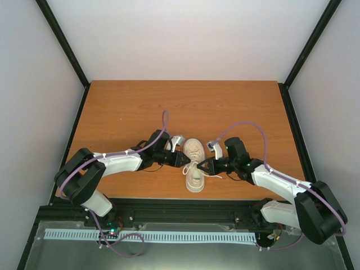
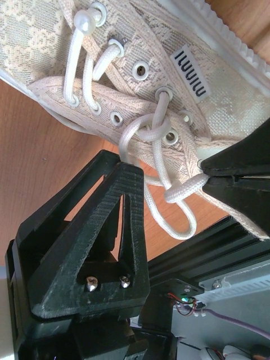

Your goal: Tie the shoes

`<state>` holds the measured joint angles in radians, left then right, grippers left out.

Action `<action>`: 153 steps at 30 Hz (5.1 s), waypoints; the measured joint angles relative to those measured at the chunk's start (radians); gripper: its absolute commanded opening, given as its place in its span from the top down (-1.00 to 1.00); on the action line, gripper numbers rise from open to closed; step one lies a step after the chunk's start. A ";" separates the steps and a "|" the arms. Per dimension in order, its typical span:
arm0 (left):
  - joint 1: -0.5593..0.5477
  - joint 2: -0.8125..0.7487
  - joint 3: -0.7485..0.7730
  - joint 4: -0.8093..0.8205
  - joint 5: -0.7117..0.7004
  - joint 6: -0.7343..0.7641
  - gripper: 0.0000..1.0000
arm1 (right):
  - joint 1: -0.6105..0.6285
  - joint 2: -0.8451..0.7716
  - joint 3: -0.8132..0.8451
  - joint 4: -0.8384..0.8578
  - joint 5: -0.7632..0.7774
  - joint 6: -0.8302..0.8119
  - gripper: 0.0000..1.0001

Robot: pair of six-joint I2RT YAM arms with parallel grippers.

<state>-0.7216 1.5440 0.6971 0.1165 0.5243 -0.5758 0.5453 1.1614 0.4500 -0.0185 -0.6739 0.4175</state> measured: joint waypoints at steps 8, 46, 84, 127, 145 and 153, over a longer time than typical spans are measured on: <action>0.000 0.019 0.013 -0.013 0.014 0.000 0.59 | 0.000 0.000 0.000 0.000 0.000 -0.003 0.94; -0.032 -0.048 -0.016 0.069 -0.008 0.061 0.98 | 0.001 -0.014 0.023 0.016 0.022 0.035 0.94; -0.053 -0.068 -0.083 0.132 0.016 0.090 0.24 | 0.084 0.214 0.089 0.087 0.141 0.073 0.95; 0.020 0.024 0.034 -0.011 0.038 0.030 0.46 | 0.084 0.204 0.085 0.090 0.144 0.077 0.94; 0.021 0.067 0.048 -0.004 0.109 0.030 0.80 | 0.084 0.204 0.080 0.083 0.153 0.077 0.94; 0.021 0.078 0.049 0.026 0.138 0.018 0.98 | 0.084 0.178 0.075 0.069 0.177 0.076 0.76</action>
<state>-0.7002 1.6222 0.7464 0.1429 0.6628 -0.5579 0.6292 1.3392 0.5247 0.0505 -0.4965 0.4938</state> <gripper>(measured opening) 0.022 0.037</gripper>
